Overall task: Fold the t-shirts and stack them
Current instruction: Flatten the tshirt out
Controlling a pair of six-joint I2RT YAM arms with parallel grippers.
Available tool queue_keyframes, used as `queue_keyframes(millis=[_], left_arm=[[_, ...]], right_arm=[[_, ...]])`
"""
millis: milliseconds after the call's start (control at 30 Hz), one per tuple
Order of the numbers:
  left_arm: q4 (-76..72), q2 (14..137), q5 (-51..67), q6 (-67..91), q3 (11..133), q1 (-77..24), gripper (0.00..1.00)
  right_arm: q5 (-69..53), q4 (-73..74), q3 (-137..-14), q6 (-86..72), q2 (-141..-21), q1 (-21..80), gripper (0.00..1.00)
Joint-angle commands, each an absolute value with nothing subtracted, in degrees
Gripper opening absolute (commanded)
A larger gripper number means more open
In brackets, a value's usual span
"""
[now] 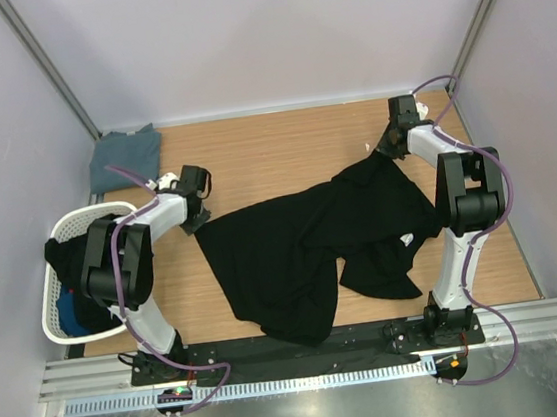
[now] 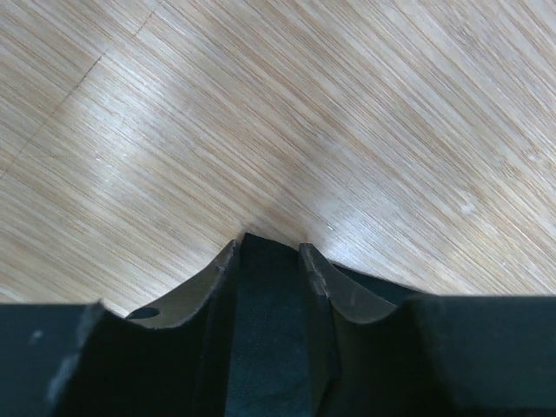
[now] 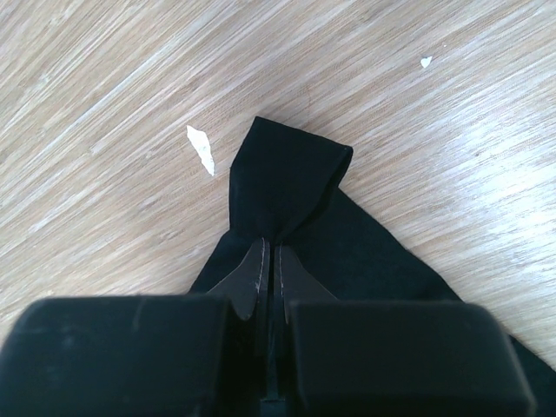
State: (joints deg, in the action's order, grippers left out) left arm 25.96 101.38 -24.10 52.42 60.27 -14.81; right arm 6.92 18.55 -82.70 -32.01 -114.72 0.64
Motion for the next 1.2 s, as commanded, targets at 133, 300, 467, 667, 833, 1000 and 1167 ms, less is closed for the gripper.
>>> queue_keyframes(millis=[133,300,467,667,833,1000,1167], left_arm=[[24.61,103.09,-21.45,53.97,58.27,-14.41,0.10],[24.87,102.40,-21.71,51.25,60.02,-14.50,0.00],[23.12,96.95,-20.92,43.78,63.19,-14.50,0.00],[18.02,88.87,-18.46,30.88,68.46,-14.50,0.00],[16.44,81.49,-17.32,26.28,73.38,-14.50,0.00],[14.15,75.68,-15.12,20.24,80.32,-14.50,0.00],[10.12,71.55,-14.59,16.26,85.07,-14.50,0.00]], right_arm=[[7.38,17.93,-83.23,-31.99,-111.00,0.79,0.01],[6.95,18.19,-85.43,-31.82,-111.62,0.79,0.01],[5.28,19.51,-89.81,-30.24,-110.57,0.70,0.01],[4.04,20.12,-94.73,-27.95,-103.21,-0.79,0.01],[3.69,21.27,-98.78,-25.32,-93.97,-0.88,0.01],[3.78,21.88,-106.68,-23.73,-87.46,-0.88,0.01],[3.52,23.55,-117.93,-22.77,-84.64,-0.88,0.01]])
